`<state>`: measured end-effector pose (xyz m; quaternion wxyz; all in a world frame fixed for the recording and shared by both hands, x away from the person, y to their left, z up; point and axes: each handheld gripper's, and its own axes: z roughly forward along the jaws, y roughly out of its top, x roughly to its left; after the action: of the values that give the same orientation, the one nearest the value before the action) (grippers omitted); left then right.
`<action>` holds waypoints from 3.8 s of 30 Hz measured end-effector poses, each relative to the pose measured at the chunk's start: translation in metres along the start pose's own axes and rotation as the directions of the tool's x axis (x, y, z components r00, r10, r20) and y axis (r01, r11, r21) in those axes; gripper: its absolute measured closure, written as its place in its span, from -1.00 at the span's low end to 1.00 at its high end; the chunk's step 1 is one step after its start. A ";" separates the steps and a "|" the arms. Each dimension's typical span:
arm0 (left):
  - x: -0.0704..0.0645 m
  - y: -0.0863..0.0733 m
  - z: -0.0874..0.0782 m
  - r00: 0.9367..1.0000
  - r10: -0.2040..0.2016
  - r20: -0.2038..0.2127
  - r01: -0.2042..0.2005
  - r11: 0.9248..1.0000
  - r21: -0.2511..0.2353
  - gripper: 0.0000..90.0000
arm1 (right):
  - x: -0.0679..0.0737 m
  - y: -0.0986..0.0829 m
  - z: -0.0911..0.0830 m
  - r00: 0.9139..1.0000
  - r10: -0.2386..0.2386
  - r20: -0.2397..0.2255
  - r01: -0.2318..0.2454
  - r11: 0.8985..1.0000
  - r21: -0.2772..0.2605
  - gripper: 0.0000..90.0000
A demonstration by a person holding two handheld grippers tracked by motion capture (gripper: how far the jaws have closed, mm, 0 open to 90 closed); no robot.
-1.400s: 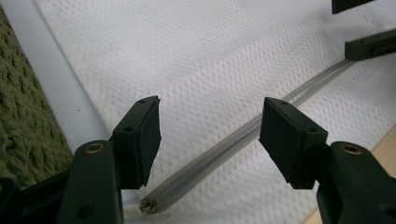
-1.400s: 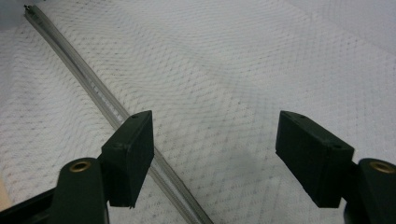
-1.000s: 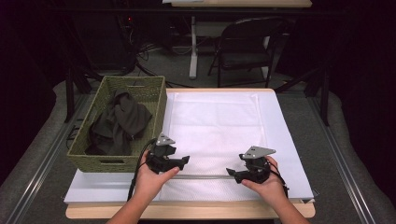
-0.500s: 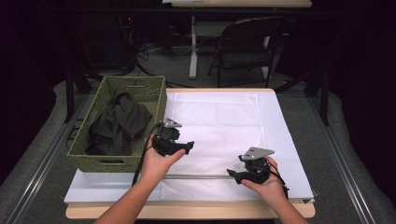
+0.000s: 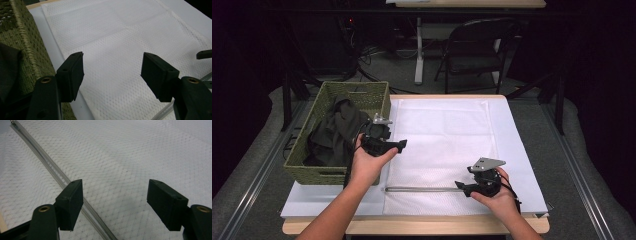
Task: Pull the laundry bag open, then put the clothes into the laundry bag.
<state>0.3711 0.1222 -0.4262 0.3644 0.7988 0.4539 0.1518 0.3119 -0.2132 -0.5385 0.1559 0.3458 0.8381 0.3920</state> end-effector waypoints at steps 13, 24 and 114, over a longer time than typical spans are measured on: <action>0.031 0.002 -0.017 0.997 -0.050 -0.066 0.051 0.999 0.013 -0.29 | -0.001 0.000 0.000 1.000 0.007 -0.009 -0.007 1.000 -0.001 -0.36; 0.074 0.008 -0.029 0.977 -0.078 -0.199 0.087 0.996 0.036 -0.48 | -0.001 0.000 0.002 1.000 0.010 -0.008 -0.010 1.000 0.004 -0.36; 0.218 -0.034 0.057 0.895 -0.335 -0.295 0.409 0.881 0.237 -1.00 | 0.000 -0.008 0.007 0.999 0.018 -0.041 -0.017 0.999 0.034 -0.36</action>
<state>0.5015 0.2902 -0.5090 0.2056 0.7159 0.6586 0.1069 0.3120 -0.2130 -0.5497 0.1290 0.3475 0.8447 0.3862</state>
